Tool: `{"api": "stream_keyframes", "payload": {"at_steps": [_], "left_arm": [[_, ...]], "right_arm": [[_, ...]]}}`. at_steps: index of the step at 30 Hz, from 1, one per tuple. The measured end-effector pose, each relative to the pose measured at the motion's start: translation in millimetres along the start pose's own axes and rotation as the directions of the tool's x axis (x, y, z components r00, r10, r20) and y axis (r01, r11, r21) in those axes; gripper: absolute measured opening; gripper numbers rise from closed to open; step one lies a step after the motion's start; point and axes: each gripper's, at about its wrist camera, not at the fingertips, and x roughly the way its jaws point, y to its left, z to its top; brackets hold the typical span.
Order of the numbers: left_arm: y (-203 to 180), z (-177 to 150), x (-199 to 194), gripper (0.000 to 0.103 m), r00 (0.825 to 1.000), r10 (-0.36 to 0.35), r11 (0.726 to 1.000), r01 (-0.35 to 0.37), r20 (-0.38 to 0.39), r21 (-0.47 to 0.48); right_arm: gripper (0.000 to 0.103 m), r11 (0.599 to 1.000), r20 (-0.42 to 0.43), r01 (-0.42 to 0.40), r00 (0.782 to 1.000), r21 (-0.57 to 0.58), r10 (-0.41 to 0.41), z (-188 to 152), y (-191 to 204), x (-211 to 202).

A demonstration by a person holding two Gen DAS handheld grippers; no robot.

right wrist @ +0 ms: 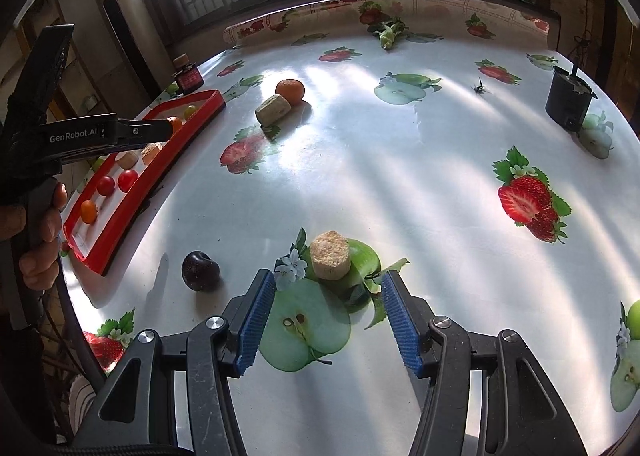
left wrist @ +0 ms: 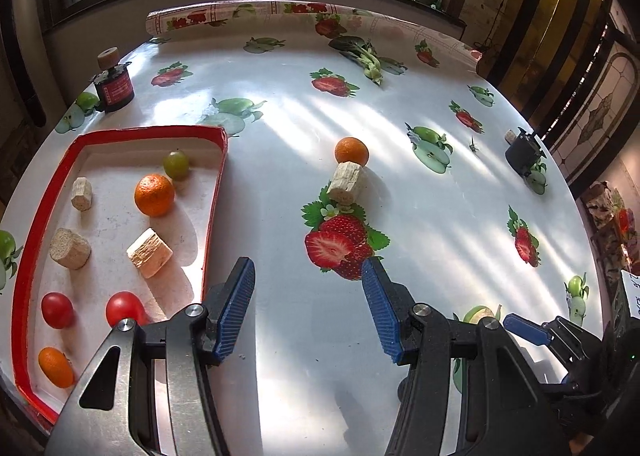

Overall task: Organize fruits
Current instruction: 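Grasp the dark plum with the left tool while the right tool grasps the beige disc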

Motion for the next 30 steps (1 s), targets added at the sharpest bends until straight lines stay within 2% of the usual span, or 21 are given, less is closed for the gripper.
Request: {"api": "stream_keyframes", "payload": {"at_steps": [6, 11, 15, 17, 21, 24, 26, 30], "left_arm": [[-17, 1, 15, 0.054, 0.998, -0.039, 0.999, 0.04, -0.048, 0.035], [-25, -38, 4, 0.054, 0.983, -0.142, 0.985, 0.152, -0.111, 0.083], [-41, -73, 2, 0.054, 0.976, -0.156, 0.975, 0.177, -0.152, 0.136], [-50, -83, 6, 0.054, 0.977, -0.141, 0.97, 0.169, -0.161, 0.175], [-63, -89, 11, 0.054, 0.989, -0.098, 0.966, 0.121, -0.111, 0.227], [-65, -86, 13, 0.043, 0.993, -0.085, 0.964, 0.103, -0.083, 0.245], [-66, -86, 13, 0.024, 0.986, -0.132, 0.958, 0.153, -0.099, 0.243], [-65, -88, 8, 0.022, 0.99, -0.112, 0.957, 0.132, -0.091, 0.259]], "right_arm": [[0.057, 1.0, -0.014, -0.007, 1.0, -0.031, 0.006, 7, 7, 9], [0.057, 0.999, 0.0, -0.013, 1.0, -0.032, 0.013, 7, 2, 1], [0.056, 0.999, -0.008, -0.018, 1.0, -0.026, 0.018, 6, -4, 3], [0.054, 0.999, -0.01, -0.02, 1.0, -0.032, 0.019, 7, -3, 6], [0.043, 0.998, -0.023, -0.023, 0.999, -0.05, 0.022, 8, -1, 14], [0.039, 0.998, -0.017, -0.019, 1.0, -0.063, 0.018, 10, 1, 19], [0.026, 0.998, -0.018, -0.018, 1.0, -0.063, 0.017, 12, 2, 21], [0.024, 0.998, -0.001, -0.018, 1.0, -0.064, 0.018, 13, 3, 14]]}}
